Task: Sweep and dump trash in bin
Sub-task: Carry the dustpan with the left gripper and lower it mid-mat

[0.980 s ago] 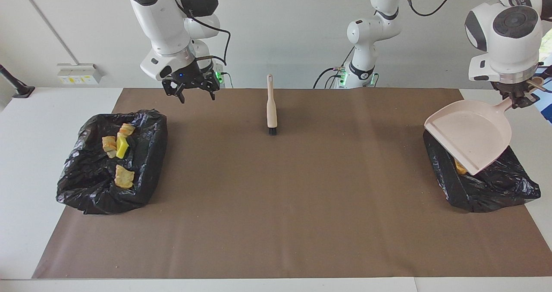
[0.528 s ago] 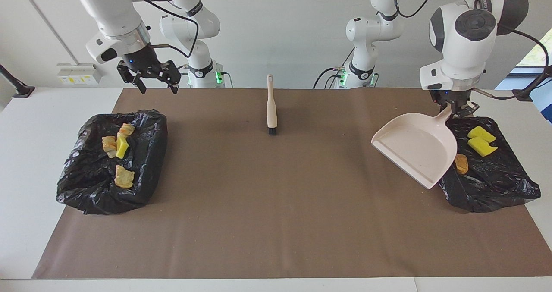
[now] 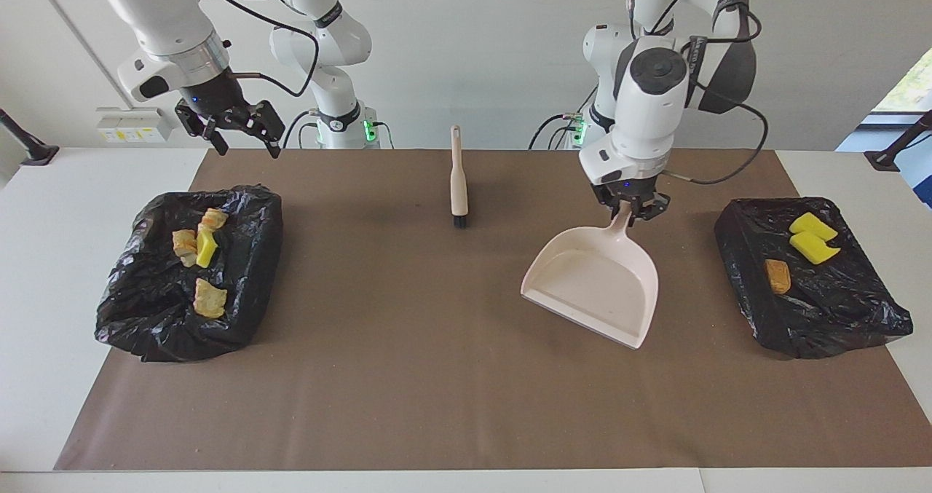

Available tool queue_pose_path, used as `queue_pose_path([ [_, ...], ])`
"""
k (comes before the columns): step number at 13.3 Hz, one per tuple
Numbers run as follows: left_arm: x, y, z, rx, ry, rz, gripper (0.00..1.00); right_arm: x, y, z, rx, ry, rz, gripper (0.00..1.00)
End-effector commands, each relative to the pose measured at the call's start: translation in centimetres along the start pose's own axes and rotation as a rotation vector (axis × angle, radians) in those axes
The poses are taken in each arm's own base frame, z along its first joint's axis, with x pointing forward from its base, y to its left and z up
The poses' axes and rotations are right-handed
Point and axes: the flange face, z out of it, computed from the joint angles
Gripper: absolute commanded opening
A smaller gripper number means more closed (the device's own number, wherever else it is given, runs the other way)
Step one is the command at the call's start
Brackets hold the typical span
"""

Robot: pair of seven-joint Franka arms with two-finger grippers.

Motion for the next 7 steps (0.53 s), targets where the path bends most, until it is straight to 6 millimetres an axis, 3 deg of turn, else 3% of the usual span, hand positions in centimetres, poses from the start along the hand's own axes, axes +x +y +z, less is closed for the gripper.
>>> queue_pose_path([
  [1, 4.8, 3.5, 2.1, -0.046, 0.032, -0.137, 0.00, 0.2, 0.4, -2.6, -0.025, 0.060, -0.007, 1.00],
  [2, 6.4, 6.6, 2.4, -0.056, 0.045, -0.177, 0.00, 0.1, 0.7, -2.8, -0.042, 0.063, -0.008, 1.00],
  [3, 7.3, 8.2, 2.4, -0.065, 0.067, -0.247, 0.00, 0.1, 1.0, -2.8, -0.053, 0.059, -0.004, 1.00],
  [5, 7.9, 9.2, 2.1, -0.113, 0.105, -0.315, 0.00, -0.3, 1.3, -3.9, -0.080, 0.074, -0.017, 1.00],
  [7, 9.0, 10.3, 3.1, -0.139, 0.130, -0.350, 0.00, -0.5, 1.3, -3.9, -0.082, 0.060, -0.046, 1.00],
])
